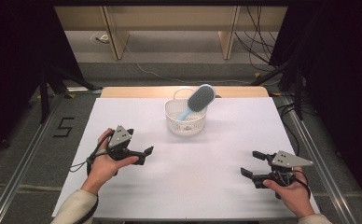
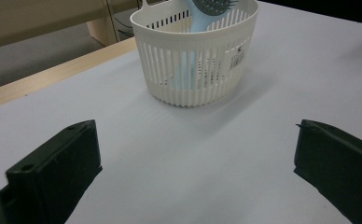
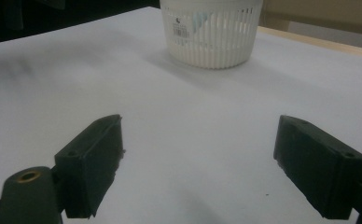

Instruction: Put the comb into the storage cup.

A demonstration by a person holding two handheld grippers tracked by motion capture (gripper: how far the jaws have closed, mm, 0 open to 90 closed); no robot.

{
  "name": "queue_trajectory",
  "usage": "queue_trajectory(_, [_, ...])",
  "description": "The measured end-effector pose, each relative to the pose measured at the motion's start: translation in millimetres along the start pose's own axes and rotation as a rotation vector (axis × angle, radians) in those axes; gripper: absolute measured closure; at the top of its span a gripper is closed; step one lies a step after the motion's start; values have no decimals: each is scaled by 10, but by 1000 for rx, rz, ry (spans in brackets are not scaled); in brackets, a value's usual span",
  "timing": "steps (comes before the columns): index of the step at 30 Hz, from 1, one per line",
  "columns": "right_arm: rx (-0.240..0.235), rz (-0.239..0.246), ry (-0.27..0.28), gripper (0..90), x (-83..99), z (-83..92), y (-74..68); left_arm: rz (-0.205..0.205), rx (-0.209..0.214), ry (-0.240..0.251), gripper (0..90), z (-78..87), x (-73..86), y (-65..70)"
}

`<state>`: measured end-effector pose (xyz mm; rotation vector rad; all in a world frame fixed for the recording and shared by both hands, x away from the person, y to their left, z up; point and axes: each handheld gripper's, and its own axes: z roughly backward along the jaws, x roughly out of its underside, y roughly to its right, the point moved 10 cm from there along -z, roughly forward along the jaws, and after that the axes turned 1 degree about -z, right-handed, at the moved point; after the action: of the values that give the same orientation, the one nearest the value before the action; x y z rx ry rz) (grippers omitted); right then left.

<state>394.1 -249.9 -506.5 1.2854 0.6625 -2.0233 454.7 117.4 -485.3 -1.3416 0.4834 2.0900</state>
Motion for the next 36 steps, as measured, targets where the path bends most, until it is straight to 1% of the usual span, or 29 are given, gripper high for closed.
queue_trajectory(3, [0,5,1,165,-1,-1,-1,-6,-3,-4,0,27,29,-9])
queue_trajectory(4, [0,4,0,165,-1,-1,-1,-1,-6,-5,0,36,38,-9])
queue_trajectory(12, [-1,0,1,165,-1,-3,-2,-2,-13,0,0,113,99,-18])
queue_trajectory(17, [0,-1,1,165,-1,-2,-2,-4,-15,-12,0,135,162,-23])
queue_trajectory(23, [0,4,0,165,0,-2,-1,6,-16,-21,0,169,219,-43])
queue_trajectory(29, [-1,0,0,165,0,0,-2,5,-31,-23,0,216,281,-76])
queue_trajectory(30, [-2,0,1,165,-1,-2,-3,8,-27,-26,0,220,295,-73])
queue_trajectory(31, [-1,1,0,165,0,0,-2,6,-36,-26,0,231,308,-85])
queue_trajectory(32, [-1,1,1,165,-1,-1,-2,13,-32,-29,0,234,328,-77])
queue_trajectory(33, [-1,2,0,165,1,0,-1,9,-37,-31,0,241,343,-82])
queue_trajectory(34, [-1,0,-2,165,3,1,-2,14,-30,-34,0,240,362,-71])
queue_trajectory(36, [0,0,-2,165,2,1,-2,18,-31,-36,0,242,388,-68])
